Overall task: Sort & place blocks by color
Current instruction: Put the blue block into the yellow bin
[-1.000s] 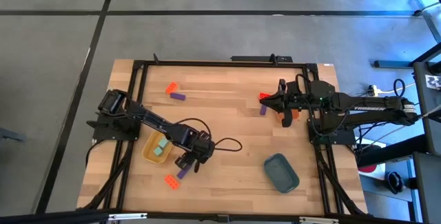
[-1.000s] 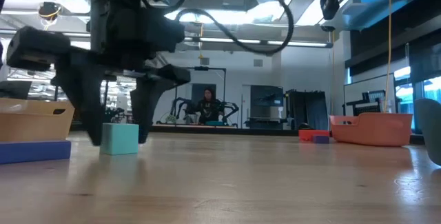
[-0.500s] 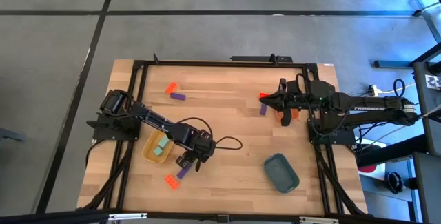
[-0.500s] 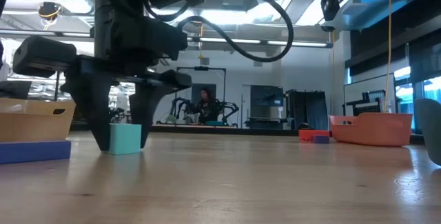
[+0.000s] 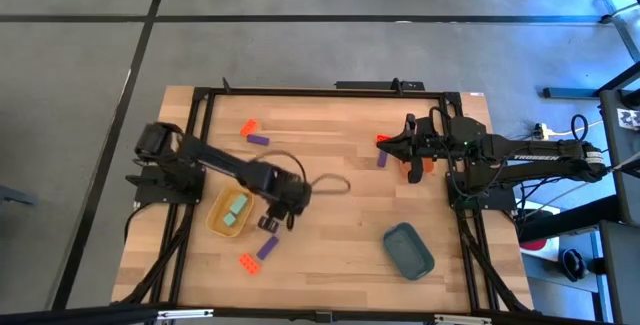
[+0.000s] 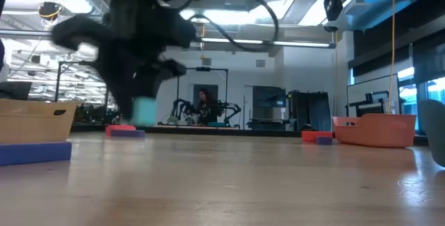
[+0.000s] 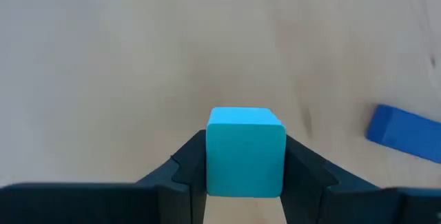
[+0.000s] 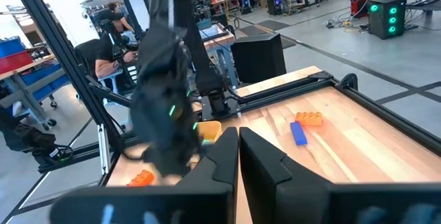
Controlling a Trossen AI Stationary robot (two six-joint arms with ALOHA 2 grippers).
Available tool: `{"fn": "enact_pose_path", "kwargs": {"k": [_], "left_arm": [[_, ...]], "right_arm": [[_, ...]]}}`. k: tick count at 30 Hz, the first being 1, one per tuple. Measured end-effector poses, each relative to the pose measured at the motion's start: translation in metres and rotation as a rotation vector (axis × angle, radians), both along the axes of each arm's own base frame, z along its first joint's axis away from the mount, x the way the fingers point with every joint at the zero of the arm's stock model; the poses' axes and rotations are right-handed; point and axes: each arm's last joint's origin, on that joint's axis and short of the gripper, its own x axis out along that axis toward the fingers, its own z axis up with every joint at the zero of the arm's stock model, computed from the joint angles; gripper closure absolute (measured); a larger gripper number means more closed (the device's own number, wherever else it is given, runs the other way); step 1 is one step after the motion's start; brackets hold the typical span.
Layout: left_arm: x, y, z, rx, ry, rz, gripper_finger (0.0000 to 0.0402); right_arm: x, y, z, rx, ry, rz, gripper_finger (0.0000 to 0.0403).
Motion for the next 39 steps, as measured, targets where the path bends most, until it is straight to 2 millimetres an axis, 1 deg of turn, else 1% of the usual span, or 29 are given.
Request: {"fn": "enact_pose_path", "kwargs": {"k": [2, 5, 7, 9, 11, 12, 15, 19, 21, 24, 28, 39], "left_arm": [[-0.006, 0.015, 0.021, -0.022, -0.054, 0.093, 0.028], [-0.018, 0.036, 0.058, -0.044, -0.199, 0.243, 0.028], [-0.027, 0.047, 0.083, -0.044, -0.332, 0.35, 0.028], [-0.039, 0.054, 0.105, -0.053, -0.499, 0.44, 0.028], [-0.052, 0.057, 0.119, -0.085, -0.657, 0.504, 0.028], [-0.059, 0.058, 0.121, -0.104, -0.725, 0.533, 0.028], [-0.081, 0.058, 0.116, -0.175, -0.854, 0.596, 0.028], [-0.104, 0.053, 0.098, -0.268, -0.976, 0.68, 0.028], [-0.112, 0.051, 0.089, -0.314, -1.034, 0.709, 0.028], [-0.12, 0.051, 0.086, -0.395, -1.153, 0.725, 0.028], [-0.125, 0.051, 0.088, -0.461, -1.272, 0.72, 0.028], [-0.126, 0.056, 0.092, -0.474, -1.305, 0.716, 0.028]], "right_arm": [[0.0, 0.0, 0.0, 0.0, 0.0, 0.0, 0.0384], [0.0, 0.0, 0.0, 0.0, 0.0, 0.0, 0.0384], [0.0, 0.0, 0.0, 0.0, 0.0, 0.0, 0.0384], [0.0, 0.0, 0.0, 0.0, -0.001, 0.0, 0.0384], [0.0, 0.0, 0.0, 0.0, -0.001, 0.0, 0.0384], [0.0, 0.0, 0.0, 0.002, -0.001, 0.0, 0.0384], [0.0, 0.0, 0.0, 0.021, -0.003, 0.0, 0.0384], [0.0, 0.0, 0.0, 0.019, -0.005, 0.0, 0.0384], [0.0, 0.0, 0.001, 0.017, -0.01, 0.0, 0.0384], [0.0, 0.0, 0.001, 0.017, -0.01, 0.0, 0.0384], [0.0, 0.0, 0.001, 0.015, -0.01, 0.001, 0.0384], [0.0, 0.0, 0.001, 0.014, -0.01, 0.001, 0.0384]]}}
